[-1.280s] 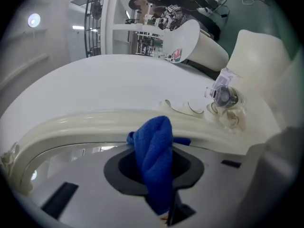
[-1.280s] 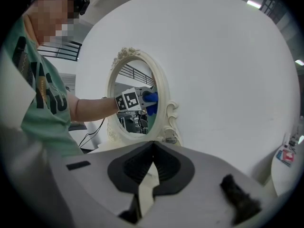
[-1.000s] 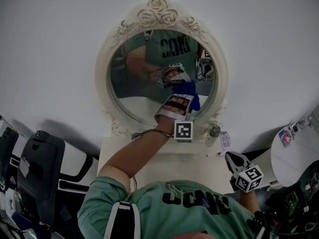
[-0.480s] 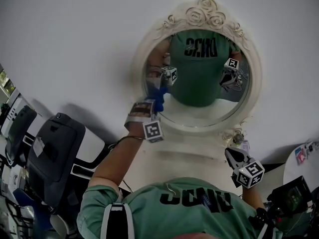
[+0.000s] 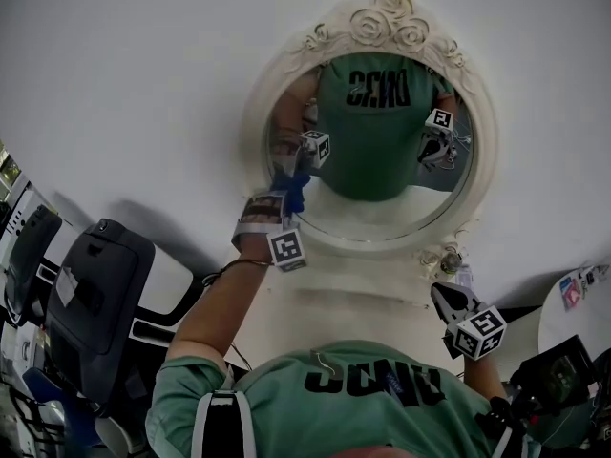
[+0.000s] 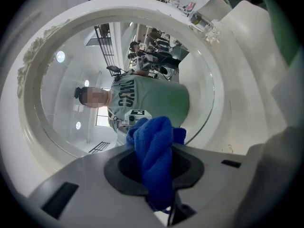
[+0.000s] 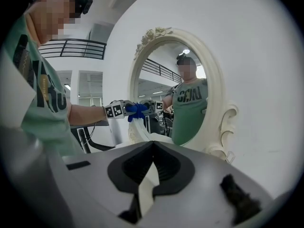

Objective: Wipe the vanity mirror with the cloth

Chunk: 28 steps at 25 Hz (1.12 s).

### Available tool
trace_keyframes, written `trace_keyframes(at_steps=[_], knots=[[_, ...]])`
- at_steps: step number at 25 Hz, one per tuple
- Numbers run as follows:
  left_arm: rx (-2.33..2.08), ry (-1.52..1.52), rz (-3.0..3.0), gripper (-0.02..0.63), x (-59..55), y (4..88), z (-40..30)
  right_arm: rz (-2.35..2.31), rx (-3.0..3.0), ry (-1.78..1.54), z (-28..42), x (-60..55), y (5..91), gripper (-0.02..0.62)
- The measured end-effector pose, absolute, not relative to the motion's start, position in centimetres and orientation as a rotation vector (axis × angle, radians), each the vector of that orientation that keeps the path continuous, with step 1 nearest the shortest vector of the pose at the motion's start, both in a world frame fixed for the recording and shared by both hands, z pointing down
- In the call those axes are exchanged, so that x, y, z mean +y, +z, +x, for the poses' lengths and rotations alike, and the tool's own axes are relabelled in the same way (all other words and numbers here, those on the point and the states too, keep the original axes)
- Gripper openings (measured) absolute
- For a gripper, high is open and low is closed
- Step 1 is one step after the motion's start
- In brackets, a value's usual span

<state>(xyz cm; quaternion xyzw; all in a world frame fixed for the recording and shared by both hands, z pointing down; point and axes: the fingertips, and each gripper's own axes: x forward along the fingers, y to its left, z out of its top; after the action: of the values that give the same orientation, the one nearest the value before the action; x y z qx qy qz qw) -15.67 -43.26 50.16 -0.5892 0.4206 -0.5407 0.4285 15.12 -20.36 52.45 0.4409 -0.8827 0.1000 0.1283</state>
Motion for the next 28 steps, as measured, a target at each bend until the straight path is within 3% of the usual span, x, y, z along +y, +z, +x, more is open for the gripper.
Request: trace_keyframes(at_steps=[16, 28], knots=[[0.907, -1.219, -1.598, 0.100, -41.8, 51.0, -3.8, 1.362, -2.540, 0.340, 17.5, -18.8, 53.9, 0.012], [0.715, -1.004, -1.694, 0.100, -39.6, 51.4, 12.9, 1.542, -2.428, 0.394, 24.0, -15.4, 54.8, 0.012]])
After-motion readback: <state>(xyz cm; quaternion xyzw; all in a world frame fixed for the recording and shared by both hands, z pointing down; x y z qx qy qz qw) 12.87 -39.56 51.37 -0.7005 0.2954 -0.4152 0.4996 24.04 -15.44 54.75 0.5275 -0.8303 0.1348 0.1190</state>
